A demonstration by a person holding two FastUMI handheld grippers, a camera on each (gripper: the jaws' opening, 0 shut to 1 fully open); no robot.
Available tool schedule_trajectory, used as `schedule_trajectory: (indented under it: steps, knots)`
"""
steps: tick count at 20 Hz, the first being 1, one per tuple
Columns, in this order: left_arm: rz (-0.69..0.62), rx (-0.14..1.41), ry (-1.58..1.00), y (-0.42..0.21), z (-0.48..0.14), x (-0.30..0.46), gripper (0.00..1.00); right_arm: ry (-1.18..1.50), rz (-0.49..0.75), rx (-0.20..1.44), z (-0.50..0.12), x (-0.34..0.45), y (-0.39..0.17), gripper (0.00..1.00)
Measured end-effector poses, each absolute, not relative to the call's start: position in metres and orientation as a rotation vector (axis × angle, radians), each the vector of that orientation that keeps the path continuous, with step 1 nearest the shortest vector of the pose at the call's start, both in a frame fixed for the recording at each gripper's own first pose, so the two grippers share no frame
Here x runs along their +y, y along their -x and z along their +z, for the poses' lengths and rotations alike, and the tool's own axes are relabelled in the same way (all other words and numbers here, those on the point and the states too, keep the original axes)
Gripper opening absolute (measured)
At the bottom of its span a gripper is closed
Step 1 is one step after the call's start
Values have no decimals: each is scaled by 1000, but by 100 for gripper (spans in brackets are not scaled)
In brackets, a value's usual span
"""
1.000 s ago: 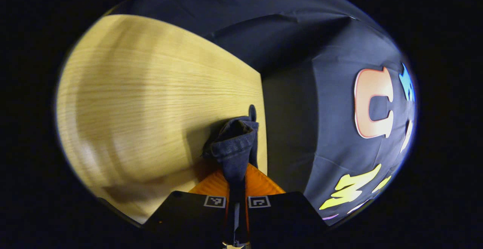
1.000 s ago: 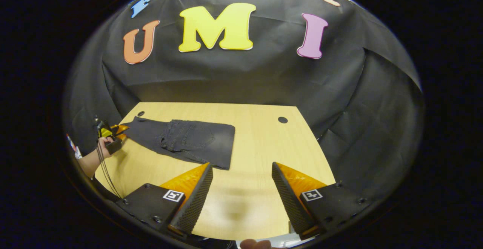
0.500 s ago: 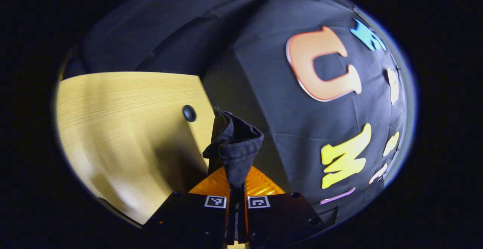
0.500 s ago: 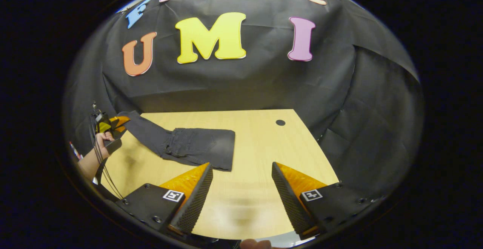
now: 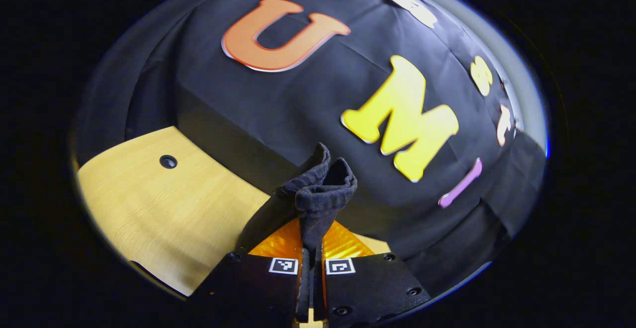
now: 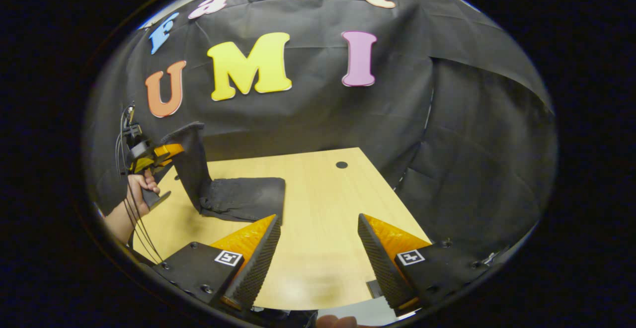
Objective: Grasp the waist and the cuffs of the jeans and fold them to make the two legs overlap; first hold the waist and fold one-third of the jeans toward the cuffs, then hold the cuffs and fold the remaining one-third in the same direction to finish folding.
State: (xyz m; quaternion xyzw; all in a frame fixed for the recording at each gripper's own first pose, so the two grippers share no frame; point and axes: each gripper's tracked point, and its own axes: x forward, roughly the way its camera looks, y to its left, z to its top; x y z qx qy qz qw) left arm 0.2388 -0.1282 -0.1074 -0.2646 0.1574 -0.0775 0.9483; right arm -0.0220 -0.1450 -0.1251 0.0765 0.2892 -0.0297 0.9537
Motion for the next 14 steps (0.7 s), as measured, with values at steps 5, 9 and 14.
schedule_trajectory:
  steps: [5, 9, 14]
  knots:
    - [-218, 377, 324, -236, -177, -214, 6, -185, -131, 635, -143, -180, 42, 94]
    - [-242, 481, 198, -236, -253, -249, 8, -190, -156, 698, -163, -191, 50, 96]
    - [-199, 568, 152, -229, -308, -260, 13, -197, -149, 748, -182, -200, 41, 97]
